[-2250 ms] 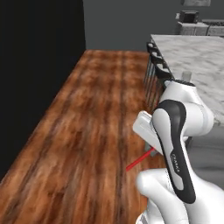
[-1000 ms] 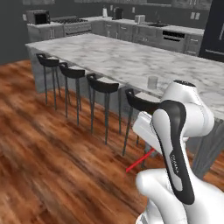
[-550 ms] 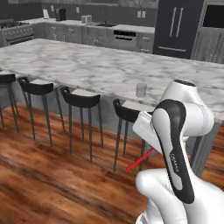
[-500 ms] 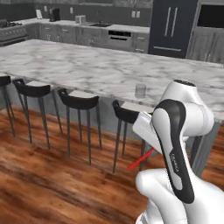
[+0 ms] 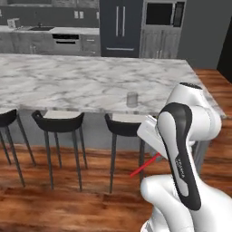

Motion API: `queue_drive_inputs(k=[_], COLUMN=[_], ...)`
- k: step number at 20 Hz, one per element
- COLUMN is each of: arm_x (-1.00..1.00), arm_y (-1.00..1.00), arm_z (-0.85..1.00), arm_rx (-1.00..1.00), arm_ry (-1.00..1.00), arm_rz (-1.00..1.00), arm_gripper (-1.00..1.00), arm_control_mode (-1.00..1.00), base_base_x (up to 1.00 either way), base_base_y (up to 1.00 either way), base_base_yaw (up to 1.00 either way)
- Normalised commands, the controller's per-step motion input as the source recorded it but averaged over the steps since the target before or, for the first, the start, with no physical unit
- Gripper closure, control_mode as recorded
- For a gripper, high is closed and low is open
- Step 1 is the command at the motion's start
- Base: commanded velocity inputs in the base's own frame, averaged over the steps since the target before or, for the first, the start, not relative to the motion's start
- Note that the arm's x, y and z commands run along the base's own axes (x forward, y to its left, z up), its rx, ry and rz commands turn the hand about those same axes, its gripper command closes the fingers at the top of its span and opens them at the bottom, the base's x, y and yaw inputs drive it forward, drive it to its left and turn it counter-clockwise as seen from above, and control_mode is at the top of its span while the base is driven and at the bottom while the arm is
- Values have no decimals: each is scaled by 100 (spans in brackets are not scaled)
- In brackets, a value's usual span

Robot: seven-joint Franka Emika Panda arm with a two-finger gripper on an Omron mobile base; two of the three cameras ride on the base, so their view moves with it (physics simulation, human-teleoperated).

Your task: Take a straw from the drawer in front and place it inside the glass cup on the dining counter.

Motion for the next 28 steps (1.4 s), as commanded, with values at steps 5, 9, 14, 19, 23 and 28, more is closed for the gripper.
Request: queue_drive_inputs(k=[5,9,14,19,23,28], arm_x=[0,0,0,0,0,0], arm_y=[0,0,0,0,0,0], arm_z=[0,0,0,0,0,0], arm_rx=[0,0,0,0,0,0], arm_ry=[0,0,0,0,0,0], arm_rz=[0,0,0,0,0,0], arm_gripper=[100,100,100,100,100,100], arm_control_mode=[100,100,100,100,100,100], base_base_x=[70,87,85,78,82,78], base_base_y=[58,44,18,3,2,7], base_base_yaw=[-47,-28,-14,-5,-2,-3])
